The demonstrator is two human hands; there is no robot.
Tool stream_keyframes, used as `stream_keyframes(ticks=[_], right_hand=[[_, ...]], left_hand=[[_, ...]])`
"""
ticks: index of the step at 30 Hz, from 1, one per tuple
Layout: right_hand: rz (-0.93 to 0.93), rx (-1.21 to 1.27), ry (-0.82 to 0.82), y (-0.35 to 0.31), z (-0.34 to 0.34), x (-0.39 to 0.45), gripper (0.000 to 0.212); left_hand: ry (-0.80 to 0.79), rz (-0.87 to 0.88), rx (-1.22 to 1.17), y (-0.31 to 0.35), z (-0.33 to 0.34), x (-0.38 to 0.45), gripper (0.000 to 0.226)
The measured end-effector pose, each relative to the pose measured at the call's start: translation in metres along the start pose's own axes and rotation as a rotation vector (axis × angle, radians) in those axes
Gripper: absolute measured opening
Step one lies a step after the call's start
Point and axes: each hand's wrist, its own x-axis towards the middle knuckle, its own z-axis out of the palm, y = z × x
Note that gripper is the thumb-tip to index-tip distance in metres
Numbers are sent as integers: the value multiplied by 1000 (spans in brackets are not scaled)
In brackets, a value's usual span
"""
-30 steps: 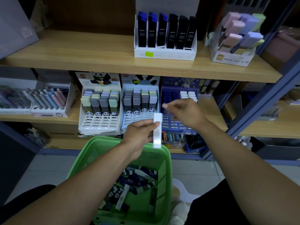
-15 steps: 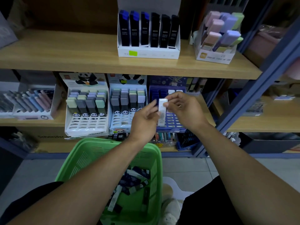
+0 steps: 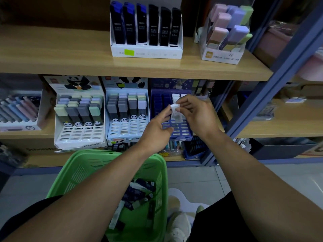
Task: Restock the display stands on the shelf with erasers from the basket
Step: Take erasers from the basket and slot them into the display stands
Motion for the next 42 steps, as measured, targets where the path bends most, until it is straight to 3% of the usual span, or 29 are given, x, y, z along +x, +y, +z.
stream_keyframes(ticks=[6, 11, 19, 42], right_hand=[[25, -50, -39, 13, 4, 2, 12], [15, 17, -18, 6, -1, 3, 26], [33, 41, -25, 15, 2, -1, 12], [46, 60, -47, 30, 9, 4, 7]], left_hand=[[-41, 40, 167, -21, 6, 3, 84], [-14, 74, 137, -21, 9, 6, 84], [-37, 52, 253, -21, 8, 4, 87], [-16, 16, 412, -20, 10, 7, 89]])
